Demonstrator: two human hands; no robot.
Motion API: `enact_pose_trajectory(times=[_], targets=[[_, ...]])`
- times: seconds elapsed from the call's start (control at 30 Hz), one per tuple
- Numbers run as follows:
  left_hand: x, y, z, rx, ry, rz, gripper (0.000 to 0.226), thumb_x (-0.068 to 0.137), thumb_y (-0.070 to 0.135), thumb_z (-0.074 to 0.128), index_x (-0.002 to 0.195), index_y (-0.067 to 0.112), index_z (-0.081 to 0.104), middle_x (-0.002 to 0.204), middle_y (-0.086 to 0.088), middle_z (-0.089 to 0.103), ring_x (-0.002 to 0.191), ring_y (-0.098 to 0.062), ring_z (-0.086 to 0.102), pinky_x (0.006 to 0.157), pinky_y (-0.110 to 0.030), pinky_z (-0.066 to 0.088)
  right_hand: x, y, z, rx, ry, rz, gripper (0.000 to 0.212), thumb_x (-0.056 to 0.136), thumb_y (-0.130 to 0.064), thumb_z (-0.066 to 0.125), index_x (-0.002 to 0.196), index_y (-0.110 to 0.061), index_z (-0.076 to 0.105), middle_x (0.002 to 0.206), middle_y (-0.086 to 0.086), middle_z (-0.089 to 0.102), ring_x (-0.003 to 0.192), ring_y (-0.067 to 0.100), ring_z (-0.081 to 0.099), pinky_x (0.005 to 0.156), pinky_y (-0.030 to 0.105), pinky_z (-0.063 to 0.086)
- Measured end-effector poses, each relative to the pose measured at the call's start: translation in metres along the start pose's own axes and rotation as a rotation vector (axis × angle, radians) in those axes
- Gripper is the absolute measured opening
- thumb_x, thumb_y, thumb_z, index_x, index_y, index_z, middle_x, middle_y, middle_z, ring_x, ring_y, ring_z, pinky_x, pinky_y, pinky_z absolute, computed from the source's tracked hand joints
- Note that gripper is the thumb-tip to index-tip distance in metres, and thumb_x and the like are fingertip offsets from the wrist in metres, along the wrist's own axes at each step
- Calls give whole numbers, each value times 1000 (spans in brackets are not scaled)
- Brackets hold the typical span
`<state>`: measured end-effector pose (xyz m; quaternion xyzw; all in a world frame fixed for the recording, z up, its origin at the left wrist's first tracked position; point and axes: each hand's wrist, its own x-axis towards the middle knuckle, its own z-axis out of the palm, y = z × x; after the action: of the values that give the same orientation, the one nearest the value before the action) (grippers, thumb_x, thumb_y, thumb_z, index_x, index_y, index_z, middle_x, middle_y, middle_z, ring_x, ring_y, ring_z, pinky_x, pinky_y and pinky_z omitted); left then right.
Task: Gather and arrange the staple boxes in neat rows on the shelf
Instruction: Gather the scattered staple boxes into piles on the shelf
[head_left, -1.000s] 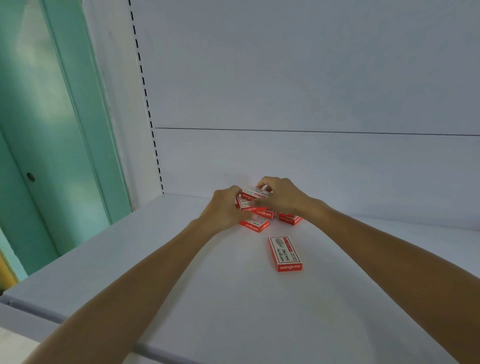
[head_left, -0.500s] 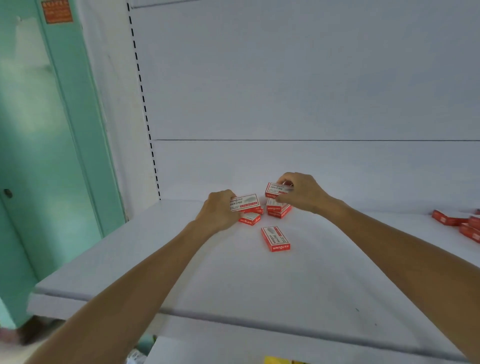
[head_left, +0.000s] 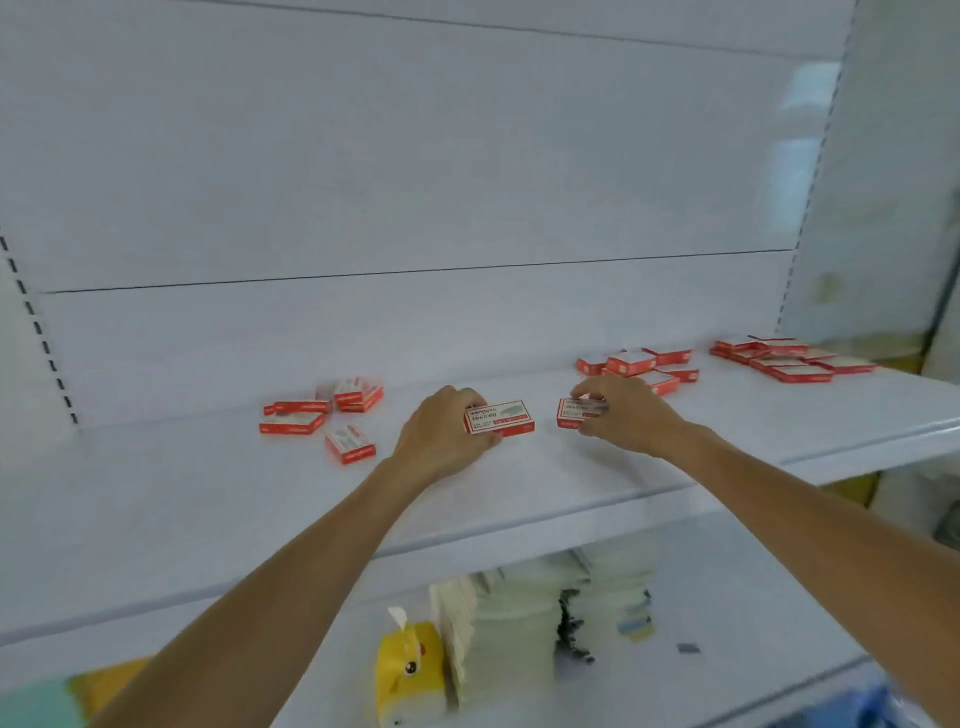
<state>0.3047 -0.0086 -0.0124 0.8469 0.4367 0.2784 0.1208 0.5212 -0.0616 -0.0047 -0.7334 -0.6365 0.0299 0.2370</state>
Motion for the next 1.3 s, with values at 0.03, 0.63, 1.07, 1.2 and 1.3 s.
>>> enact_pose_trajectory(times=[0.03,0.63,1.07,1.2,1.3], targets=[[4,17,11,-10,-26,34,36,78,34,68,110,19,60,105,-2,58,95,-19,56,83,-34,47,-10,18,-10,-26,8,31,45,81,-23,64,125,-22,54,126,4,58,114,22,54,93,31,43],[80,307,190,-164,-158,400,43,88,33,58,125,12,52,124,-7,55,107,-16,50,81,-17,33,-104,296,-195,-185,234,336,41,84,-23,63,125,-21,58,119,3,64,100,20,60,84,29,47],[156,316,241,-100,-131,300,48,87,35,58,130,14,48,129,-8,51,117,-22,46,96,-26,35,-9,382,-173,-132,183,278,34,83,-24,67,116,-19,61,113,1,65,96,21,61,84,33,51],[194,305,247,-49,-121,246,43,89,29,58,128,14,50,125,-10,52,114,-24,47,92,-24,35,42,388,-173,-63,180,184,29,84,-22,64,112,-13,61,108,7,67,95,24,61,81,32,49],[215,299,259,-36,-117,199,45,89,29,57,129,13,46,124,-11,50,115,-25,45,93,-28,35,67,396,-162,4,191,147,33,86,-16,61,119,-11,57,113,11,64,100,26,59,83,31,44]])
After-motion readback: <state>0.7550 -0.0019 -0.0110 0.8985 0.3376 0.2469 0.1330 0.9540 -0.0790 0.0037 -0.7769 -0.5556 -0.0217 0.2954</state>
